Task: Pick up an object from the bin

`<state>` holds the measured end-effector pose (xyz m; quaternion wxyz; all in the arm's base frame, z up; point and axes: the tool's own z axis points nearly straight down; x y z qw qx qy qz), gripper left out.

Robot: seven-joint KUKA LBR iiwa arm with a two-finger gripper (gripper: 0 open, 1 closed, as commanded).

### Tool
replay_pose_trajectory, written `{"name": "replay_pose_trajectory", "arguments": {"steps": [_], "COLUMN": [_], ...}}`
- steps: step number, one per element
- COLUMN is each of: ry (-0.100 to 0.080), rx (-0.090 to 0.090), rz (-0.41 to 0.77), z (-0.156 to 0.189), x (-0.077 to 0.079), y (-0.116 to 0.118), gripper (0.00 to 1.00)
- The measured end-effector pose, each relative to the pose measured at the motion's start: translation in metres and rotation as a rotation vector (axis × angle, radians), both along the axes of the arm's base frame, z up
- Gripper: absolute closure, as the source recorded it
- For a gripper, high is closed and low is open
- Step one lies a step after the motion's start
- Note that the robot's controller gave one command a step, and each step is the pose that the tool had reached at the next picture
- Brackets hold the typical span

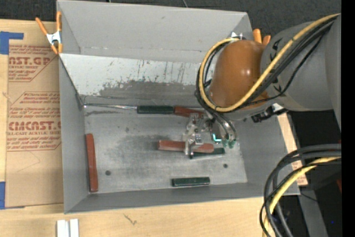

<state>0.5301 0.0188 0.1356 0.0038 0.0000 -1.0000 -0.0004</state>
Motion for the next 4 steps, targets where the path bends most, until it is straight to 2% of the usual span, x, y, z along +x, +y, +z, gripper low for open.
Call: {"name": "replay_pose_trajectory", "arguments": {"steps": [1, 2, 3, 4], "ry": [-0.007, -0.014, -0.014, -0.011], "rx": [0.000, 0.002, 0.002, -0.001], "rz": [0.000, -0.089, -0.089, -0.028], "z": [0.004, -0.059, -0.059, 0.076], "x": [0.002, -0.001, -0.001, 0.018], "y": [0.000, 0.002, 0.002, -0.005], "gripper": [0.00, 1.00, 1.00, 1.00]}}
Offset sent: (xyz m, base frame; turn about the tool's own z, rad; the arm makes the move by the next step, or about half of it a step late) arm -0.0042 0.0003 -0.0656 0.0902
